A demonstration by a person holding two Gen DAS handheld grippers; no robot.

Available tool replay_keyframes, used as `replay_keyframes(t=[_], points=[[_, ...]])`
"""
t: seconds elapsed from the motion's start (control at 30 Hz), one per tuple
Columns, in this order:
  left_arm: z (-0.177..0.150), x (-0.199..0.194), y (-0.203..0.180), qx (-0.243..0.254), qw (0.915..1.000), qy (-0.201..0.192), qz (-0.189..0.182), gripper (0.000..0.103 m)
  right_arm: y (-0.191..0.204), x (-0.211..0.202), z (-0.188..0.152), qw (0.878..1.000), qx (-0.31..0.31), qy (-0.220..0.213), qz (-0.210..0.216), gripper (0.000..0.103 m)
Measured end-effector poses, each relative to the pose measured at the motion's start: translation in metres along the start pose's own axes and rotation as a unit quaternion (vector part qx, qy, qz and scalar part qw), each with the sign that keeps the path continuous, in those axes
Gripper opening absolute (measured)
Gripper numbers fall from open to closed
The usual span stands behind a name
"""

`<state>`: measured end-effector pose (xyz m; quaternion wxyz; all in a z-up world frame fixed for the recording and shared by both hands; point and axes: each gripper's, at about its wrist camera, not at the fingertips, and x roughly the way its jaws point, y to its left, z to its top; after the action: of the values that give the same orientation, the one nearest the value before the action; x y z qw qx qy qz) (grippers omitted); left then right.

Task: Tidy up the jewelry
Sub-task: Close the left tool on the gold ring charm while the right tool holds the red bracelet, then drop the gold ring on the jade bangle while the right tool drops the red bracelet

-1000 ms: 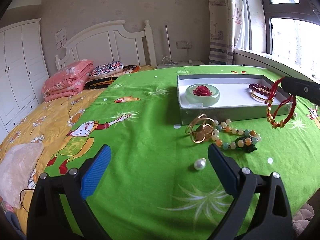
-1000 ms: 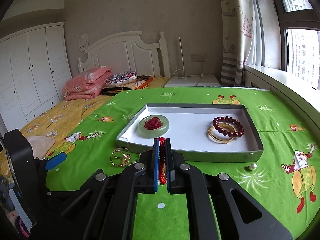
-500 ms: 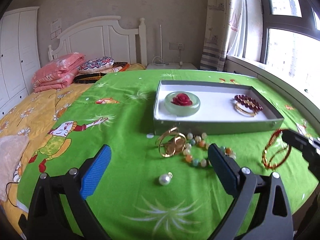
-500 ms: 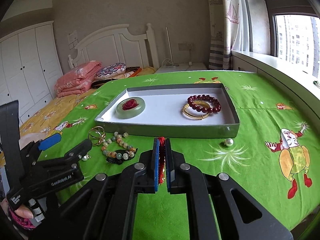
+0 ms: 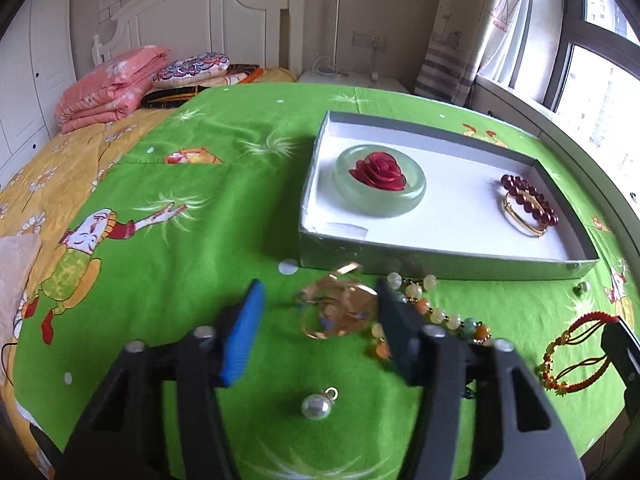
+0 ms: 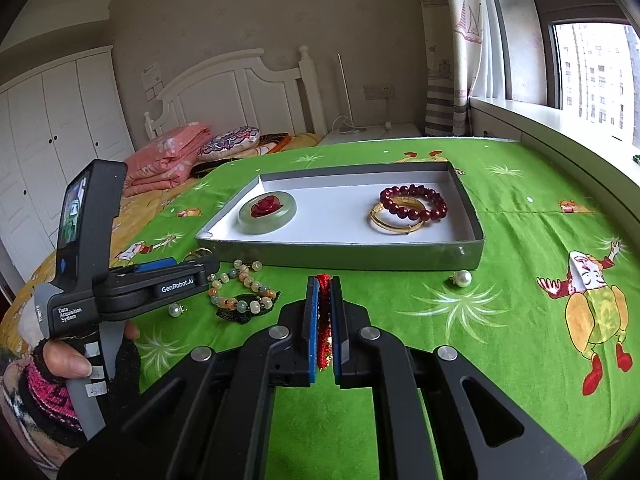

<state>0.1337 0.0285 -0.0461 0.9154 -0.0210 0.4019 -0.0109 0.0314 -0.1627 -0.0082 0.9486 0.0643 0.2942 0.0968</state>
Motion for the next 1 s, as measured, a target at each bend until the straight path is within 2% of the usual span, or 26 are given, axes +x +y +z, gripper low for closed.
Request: replay_keyframes(t=[0.2, 0.27, 0.43, 0.73, 1.0], points=[[-0.008, -0.02, -0.002, 0.011, 0.9986, -0.051, 0.011, 0.04, 0.001, -0.001, 0.0, 1.0, -0.002, -0.002, -0.001, 0.007], [-0.012, -0.031, -0.005, 0.016, 0.9977, -0.066, 0.001, 0.04, 0.003, -0.002, -0.001, 1.0, -0.007, -0.003, -0.002, 0.007], [-0.036, -0.068, -0.016, 0.038, 0.9915, -0.125, -0.002, 0.04, 0.009, -0.011, -0.004, 1.0, -0.026, -0.013, -0.013, 0.007], [-0.065, -0.096, -0.043, 0.085, 0.9827, -0.164, -0.006, 0.04, 0.017, -0.032, -0.011, 0.998, -0.05, -0.026, -0.02, 0.007], [-0.07, -0.106, -0.041, 0.078, 0.9803, -0.182, -0.003, 0.04, 0.019, -0.035, -0.01, 0.997, -0.057, -0.033, -0.038, 0.007]])
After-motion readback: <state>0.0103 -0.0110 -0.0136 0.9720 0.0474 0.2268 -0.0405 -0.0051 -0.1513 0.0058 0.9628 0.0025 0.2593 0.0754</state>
